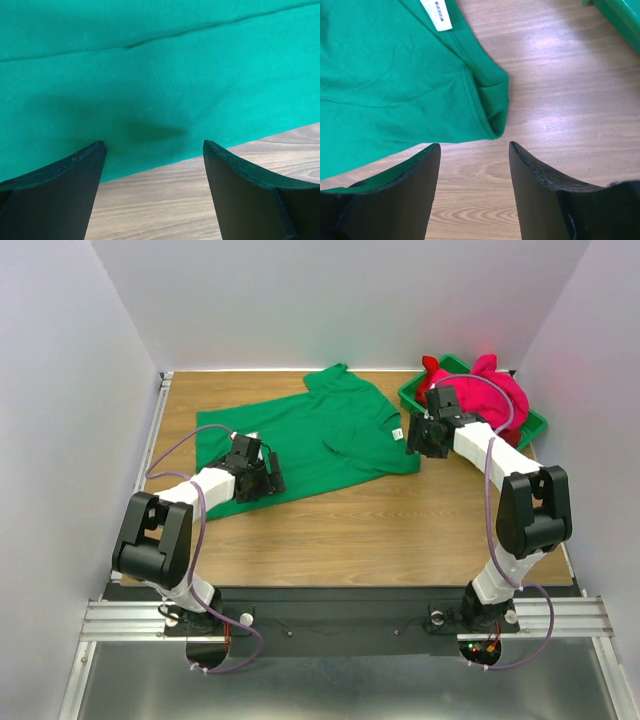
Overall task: Fold and stack the t-shirts
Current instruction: Fold the tshirt
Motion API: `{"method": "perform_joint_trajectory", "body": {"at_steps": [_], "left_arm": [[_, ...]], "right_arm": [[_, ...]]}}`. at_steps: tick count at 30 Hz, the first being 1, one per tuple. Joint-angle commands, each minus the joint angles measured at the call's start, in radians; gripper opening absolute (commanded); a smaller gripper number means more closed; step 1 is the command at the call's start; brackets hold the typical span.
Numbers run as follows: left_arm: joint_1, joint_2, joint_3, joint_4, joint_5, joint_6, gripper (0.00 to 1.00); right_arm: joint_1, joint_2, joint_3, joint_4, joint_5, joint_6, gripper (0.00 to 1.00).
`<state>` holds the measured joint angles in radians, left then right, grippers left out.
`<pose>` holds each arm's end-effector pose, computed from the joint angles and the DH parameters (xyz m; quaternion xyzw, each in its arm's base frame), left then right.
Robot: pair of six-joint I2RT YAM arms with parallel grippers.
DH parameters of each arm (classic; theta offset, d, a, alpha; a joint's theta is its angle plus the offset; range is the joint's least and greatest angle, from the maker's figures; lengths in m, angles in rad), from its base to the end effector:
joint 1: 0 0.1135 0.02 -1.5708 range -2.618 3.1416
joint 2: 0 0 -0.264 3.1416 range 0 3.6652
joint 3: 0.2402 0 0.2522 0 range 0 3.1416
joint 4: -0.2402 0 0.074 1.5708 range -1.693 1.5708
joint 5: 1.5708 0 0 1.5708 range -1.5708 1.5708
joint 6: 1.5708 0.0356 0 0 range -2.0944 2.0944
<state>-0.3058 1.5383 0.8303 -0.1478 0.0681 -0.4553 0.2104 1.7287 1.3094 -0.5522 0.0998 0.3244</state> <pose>0.2933 -0.0951 0.1809 -0.0580 0.9345 -0.1595 0.3129 0.3640 0.0741 0.2389 0.0691 0.9519 0.0319 0.2969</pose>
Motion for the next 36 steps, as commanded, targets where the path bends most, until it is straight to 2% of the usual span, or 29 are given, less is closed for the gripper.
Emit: {"method": "perform_joint_trajectory", "body": {"at_steps": [1, 18, 23, 31, 33, 36], "left_arm": [[-0.006, 0.003, -0.032, 0.028, -0.005, 0.007, 0.91], [-0.006, -0.012, -0.073, 0.004, -0.037, 0.038, 0.91], [-0.007, -0.017, -0.076, -0.006, -0.044, 0.049, 0.91], [-0.006, -0.003, -0.071, -0.01, -0.045, 0.064, 0.91], [-0.006, -0.001, -0.069, -0.01, -0.048, 0.069, 0.91], [-0.006, -0.001, -0.068, -0.013, -0.05, 0.072, 0.91]], "right_arm": [[-0.014, 0.006, 0.004, 0.066, -0.04, -0.033, 0.61], [-0.039, 0.127, 0.001, 0.135, -0.152, -0.044, 0.55], [-0.037, 0.146, -0.007, 0.135, -0.157, -0.031, 0.51], [-0.037, 0.161, -0.016, 0.135, -0.141, -0.041, 0.5], [-0.036, 0.167, -0.012, 0.135, -0.147, -0.045, 0.47], [-0.039, 0.172, -0.009, 0.135, -0.153, -0.047, 0.34]]}}
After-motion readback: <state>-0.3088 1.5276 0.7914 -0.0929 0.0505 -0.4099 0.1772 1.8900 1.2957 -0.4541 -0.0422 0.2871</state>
